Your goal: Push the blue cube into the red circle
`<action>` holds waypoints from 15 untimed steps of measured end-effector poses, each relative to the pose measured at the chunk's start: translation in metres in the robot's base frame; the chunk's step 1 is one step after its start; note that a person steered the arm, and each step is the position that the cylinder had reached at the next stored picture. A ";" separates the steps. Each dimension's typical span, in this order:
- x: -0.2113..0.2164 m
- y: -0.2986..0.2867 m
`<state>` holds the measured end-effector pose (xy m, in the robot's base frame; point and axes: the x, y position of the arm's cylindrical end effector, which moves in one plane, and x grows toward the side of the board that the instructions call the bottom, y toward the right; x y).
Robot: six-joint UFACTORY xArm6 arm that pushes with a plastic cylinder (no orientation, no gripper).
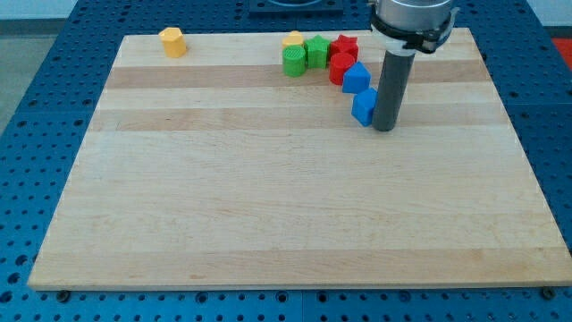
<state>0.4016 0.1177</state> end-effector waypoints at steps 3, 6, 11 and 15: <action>-0.029 -0.028; -0.046 -0.076; -0.036 -0.072; -0.066 -0.048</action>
<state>0.3351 0.0698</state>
